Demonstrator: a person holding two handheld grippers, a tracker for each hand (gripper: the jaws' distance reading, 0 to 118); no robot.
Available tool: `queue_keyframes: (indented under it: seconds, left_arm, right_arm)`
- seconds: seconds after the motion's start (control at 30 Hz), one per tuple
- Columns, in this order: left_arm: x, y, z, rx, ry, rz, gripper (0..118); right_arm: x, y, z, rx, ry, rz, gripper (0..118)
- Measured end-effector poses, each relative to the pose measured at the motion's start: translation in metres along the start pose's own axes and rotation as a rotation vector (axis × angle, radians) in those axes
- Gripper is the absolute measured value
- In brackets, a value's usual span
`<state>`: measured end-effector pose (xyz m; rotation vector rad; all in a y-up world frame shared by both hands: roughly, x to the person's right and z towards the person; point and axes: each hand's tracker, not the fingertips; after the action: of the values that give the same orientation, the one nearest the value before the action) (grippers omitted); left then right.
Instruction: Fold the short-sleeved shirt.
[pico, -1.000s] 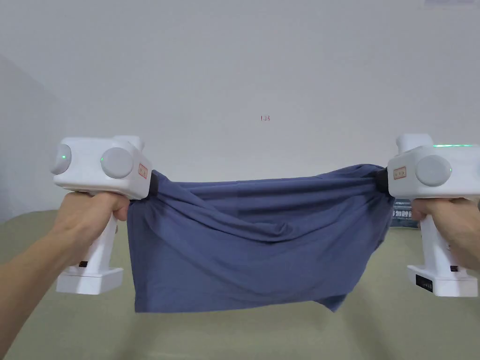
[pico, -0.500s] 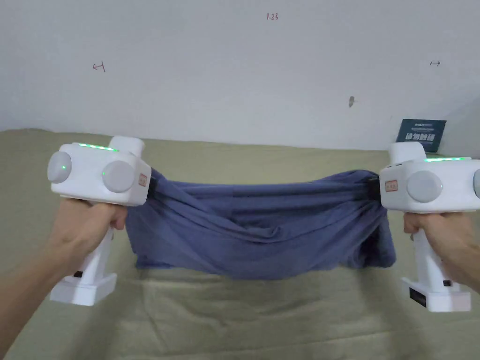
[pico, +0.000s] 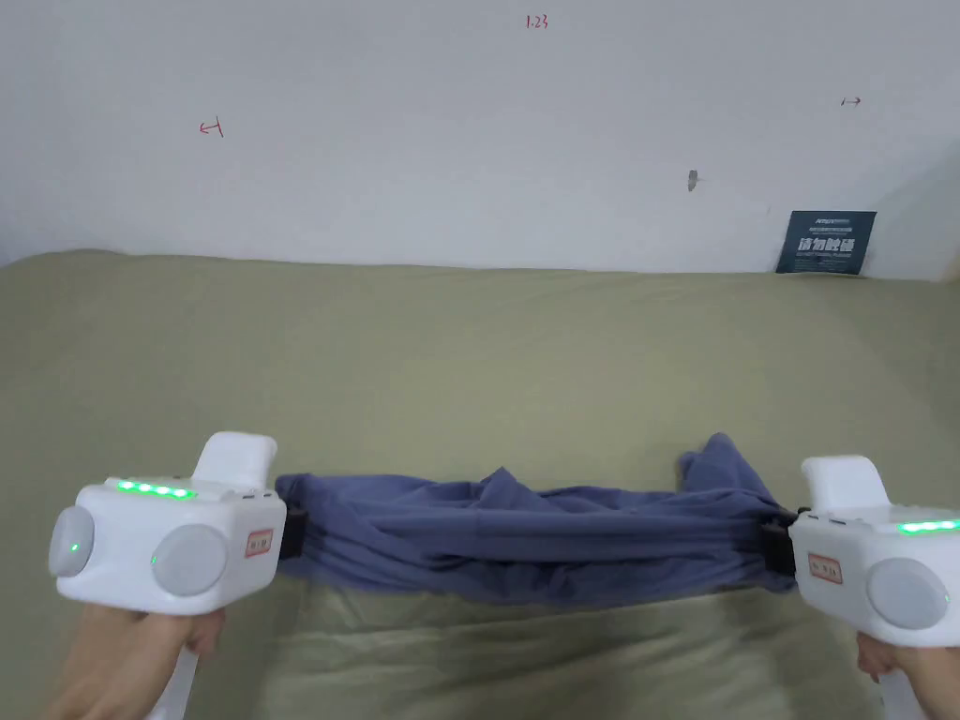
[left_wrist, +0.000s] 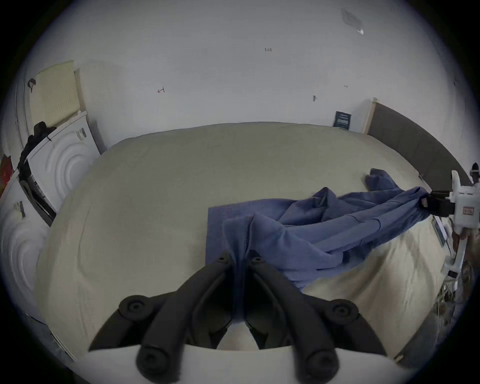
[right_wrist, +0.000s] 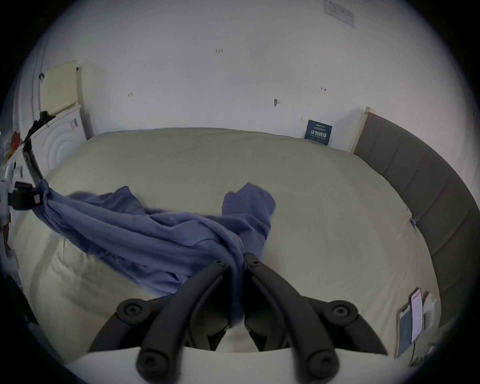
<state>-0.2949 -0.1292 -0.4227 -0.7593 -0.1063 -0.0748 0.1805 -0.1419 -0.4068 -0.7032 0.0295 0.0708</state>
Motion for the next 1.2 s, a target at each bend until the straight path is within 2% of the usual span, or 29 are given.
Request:
queue_keyframes:
  seconds: [0.13,0.37,0.4,0.43,0.47,0.5,0.53,0.57,0.6,0.63,0.67,0.73,0.77,0.8,0.83,0.87,0.9,0.93,1.0,1.1,1.2]
  left_arm:
    - [0.007,-0.053,0.035,-0.033,-0.021,-0.025,7]
    - [0.011,-0.123,0.064,-0.1,-0.054,0.019,8]
    - [0.011,-0.129,0.063,-0.112,-0.052,0.031,14]
    - [0.011,-0.132,0.062,-0.124,-0.047,0.033,24]
    - [0.011,-0.134,0.062,-0.126,-0.037,0.034,46]
    - [0.008,-0.136,0.063,-0.126,-0.036,0.041,88]
    - [0.005,-0.137,0.066,-0.128,-0.037,0.049,113]
    - [0.003,-0.136,0.07,-0.12,-0.037,0.058,118]
    - [0.001,-0.133,0.078,-0.075,-0.029,0.07,118]
    - [0.001,-0.127,0.086,-0.046,-0.016,0.082,118]
    - [0.0,-0.123,0.092,-0.022,-0.006,0.09,118]
    - [-0.002,-0.117,0.111,0.032,-0.005,0.12,114]
    - [-0.001,-0.114,0.117,0.053,0.001,0.133,107]
    - [0.0,-0.113,0.124,0.065,-0.002,0.137,80]
    - [0.002,-0.114,0.13,0.083,0.004,0.131,38]
    - [0.005,-0.115,0.133,0.102,0.02,0.125,0]
    - [0.007,-0.118,0.13,0.093,0.027,0.117,0]
    - [0.007,-0.121,0.128,0.093,0.022,0.119,0]
    - [0.01,-0.127,0.128,0.047,-0.025,0.134,0]
    - [0.013,-0.133,0.128,0.043,-0.021,0.138,0]
    - [0.011,-0.132,0.125,0.041,-0.02,0.149,0]
  right_arm:
    - [-0.001,-0.05,0.04,-0.032,0.015,-0.031,7]
    - [-0.014,-0.121,0.067,-0.173,0.029,0.021,7]
    - [-0.015,-0.127,0.065,-0.201,0.029,0.026,7]
    - [-0.016,-0.131,0.065,-0.185,0.025,0.022,8]
    - [-0.016,-0.132,0.065,-0.184,0.016,0.013,10]
    - [-0.016,-0.132,0.066,-0.194,0.01,0.0,25]
    - [-0.014,-0.132,0.068,-0.205,-0.001,-0.017,58]
    - [-0.011,-0.132,0.071,-0.201,-0.015,-0.041,99]
    - [-0.008,-0.132,0.074,-0.196,-0.006,-0.06,115]
    - [-0.007,-0.131,0.084,-0.114,-0.026,-0.098,108]
    - [-0.006,-0.124,0.094,-0.11,-0.028,-0.098,108]
    - [-0.006,-0.119,0.11,-0.05,-0.038,-0.133,112]
    - [-0.006,-0.117,0.117,-0.026,-0.028,-0.138,110]
    - [-0.006,-0.116,0.124,-0.012,-0.015,-0.142,93]
    - [-0.007,-0.117,0.133,0.043,-0.026,-0.149,61]
    - [-0.01,-0.119,0.14,0.082,-0.03,-0.152,15]
    - [-0.012,-0.121,0.144,0.088,-0.05,-0.15,0]
    - [-0.014,-0.123,0.151,0.126,-0.055,-0.146,0]
    - [-0.014,-0.129,0.155,0.095,-0.017,-0.157,0]
    - [-0.021,-0.129,0.153,0.08,-0.024,-0.132,0]
    - [-0.019,-0.127,0.152,0.093,-0.025,-0.15,0]
